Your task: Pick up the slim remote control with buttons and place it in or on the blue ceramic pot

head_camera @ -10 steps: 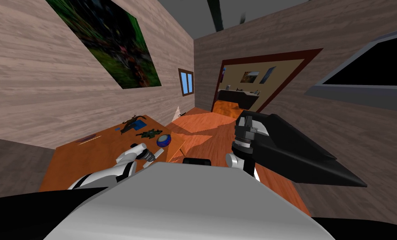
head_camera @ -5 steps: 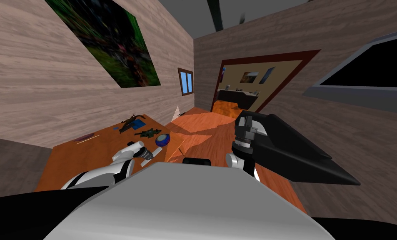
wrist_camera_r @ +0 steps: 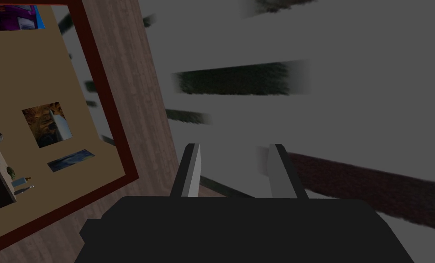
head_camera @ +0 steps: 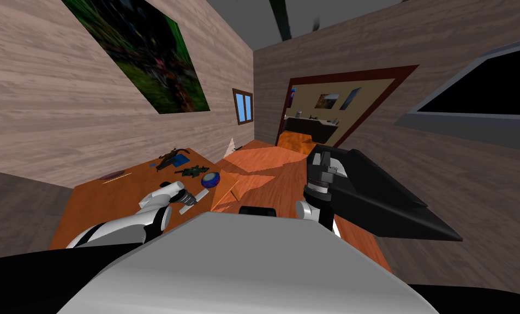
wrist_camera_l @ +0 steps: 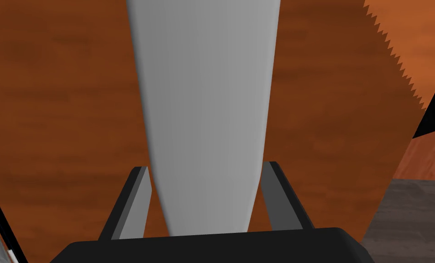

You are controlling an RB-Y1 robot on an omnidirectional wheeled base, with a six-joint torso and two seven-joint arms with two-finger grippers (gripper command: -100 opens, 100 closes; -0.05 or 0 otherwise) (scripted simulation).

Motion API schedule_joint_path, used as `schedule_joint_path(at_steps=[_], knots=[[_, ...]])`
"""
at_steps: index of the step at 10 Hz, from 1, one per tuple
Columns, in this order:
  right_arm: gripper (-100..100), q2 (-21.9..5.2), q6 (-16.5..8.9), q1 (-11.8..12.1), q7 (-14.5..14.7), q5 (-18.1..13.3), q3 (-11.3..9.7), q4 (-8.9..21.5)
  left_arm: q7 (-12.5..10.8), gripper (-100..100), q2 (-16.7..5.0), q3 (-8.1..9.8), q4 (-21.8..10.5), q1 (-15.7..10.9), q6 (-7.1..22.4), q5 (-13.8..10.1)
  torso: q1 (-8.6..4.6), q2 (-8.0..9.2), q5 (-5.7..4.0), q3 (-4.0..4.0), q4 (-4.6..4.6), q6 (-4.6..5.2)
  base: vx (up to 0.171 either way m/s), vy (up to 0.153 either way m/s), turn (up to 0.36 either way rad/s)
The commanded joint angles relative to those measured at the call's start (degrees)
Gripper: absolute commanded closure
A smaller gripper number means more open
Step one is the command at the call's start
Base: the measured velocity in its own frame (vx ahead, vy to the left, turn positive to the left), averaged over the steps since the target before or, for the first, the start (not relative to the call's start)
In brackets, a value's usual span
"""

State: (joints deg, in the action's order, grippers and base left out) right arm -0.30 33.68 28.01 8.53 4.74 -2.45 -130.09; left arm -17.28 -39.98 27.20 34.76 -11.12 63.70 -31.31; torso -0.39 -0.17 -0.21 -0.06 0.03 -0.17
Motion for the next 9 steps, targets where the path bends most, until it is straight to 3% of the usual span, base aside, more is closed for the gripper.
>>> schedule_joint_path(at_steps=[1,2,5,6,8,9], knots=[[0,0.00,0.00,0.00,0.00,0.00,0.00,0.00,-0.33,100,0.13,0.08,2.49,0.44,0.45,-0.05,0.00,0.00,0.00,0.00,0.00,0.00,-0.001,-0.007,0.010],[0,0.00,0.00,0.00,0.00,0.00,0.00,0.00,-0.40,100,-1.28,0.27,2.68,-0.02,0.36,-0.20,0.18,-0.10,0.02,-0.04,0.02,0.08,-0.023,-0.054,0.016],[0,0.00,0.00,0.00,0.00,0.00,0.00,0.00,-0.40,100,-1.28,0.27,2.68,-0.02,0.36,-0.20,0.06,-0.11,-0.03,-0.04,0.04,0.16,-0.011,-0.039,0.008],[0,-0.01,0.00,0.00,0.00,0.00,0.00,0.00,-0.57,100,-3.99,0.58,2.93,-0.80,0.19,-0.49,0.16,-0.16,0.01,-0.07,0.01,0.17,-0.061,-0.124,0.045],[0,0.01,0.00,0.00,0.00,0.00,-0.01,0.00,-0.81,100,-6.46,0.78,3.04,-1.40,0.07,-0.76,-0.53,0.08,-0.18,0.08,0.08,0.09,-0.054,-0.219,0.079],[0,0.02,0.00,0.00,0.00,0.00,-0.01,0.00,-0.81,100,-6.46,0.78,3.08,-1.40,0.07,-0.76,-0.79,0.10,-0.26,0.10,0.11,0.12,-0.044,-0.164,0.023]])
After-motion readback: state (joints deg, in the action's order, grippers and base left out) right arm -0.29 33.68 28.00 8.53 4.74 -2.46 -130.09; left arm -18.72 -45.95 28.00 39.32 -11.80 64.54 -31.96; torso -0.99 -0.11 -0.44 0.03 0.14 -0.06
